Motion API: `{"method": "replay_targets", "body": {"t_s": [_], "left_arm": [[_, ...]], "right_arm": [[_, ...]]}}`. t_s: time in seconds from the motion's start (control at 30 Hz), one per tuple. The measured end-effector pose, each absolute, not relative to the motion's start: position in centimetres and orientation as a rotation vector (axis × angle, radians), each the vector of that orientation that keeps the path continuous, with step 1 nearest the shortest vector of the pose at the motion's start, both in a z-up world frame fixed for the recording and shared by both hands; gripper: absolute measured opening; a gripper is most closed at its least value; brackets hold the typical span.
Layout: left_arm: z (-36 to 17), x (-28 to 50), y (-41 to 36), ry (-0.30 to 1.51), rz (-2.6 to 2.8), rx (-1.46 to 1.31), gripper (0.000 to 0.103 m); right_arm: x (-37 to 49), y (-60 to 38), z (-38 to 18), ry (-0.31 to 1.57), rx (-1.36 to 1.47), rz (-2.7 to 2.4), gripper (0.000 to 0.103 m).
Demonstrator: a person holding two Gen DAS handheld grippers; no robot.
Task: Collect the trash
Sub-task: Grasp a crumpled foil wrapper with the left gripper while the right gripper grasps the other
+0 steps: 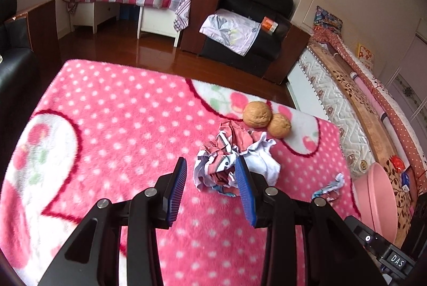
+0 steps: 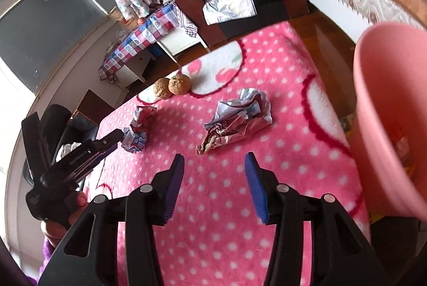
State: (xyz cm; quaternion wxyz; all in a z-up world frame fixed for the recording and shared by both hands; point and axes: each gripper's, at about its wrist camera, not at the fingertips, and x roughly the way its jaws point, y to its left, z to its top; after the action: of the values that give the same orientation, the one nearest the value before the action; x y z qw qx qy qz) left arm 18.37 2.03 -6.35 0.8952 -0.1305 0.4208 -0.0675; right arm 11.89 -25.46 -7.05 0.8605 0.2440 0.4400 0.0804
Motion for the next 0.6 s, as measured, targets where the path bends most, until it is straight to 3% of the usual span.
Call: {"method": "replay_targets", "body": {"t_s": [0.1, 0.3, 0.6], "left_arm": [[-7.2, 19.0, 1.6, 0.889, -0.149, -0.266, 0.037], [-7.4, 18.5, 1.0, 0.863, -0.179, -0.25, 0.018], [-6.4, 16.2, 0.9, 0.813, -0.184, -0.238, 0.017]], "right_arm": [[12.7, -25.5, -7.6, 0.939, 0.534, 0.157, 0.048], [14.6, -26.0, -8.7, 0.955, 0.576, 0.112, 0.048], [17.3, -25.4, -8.5, 0.923, 0.496, 0.064, 0.048]]}}
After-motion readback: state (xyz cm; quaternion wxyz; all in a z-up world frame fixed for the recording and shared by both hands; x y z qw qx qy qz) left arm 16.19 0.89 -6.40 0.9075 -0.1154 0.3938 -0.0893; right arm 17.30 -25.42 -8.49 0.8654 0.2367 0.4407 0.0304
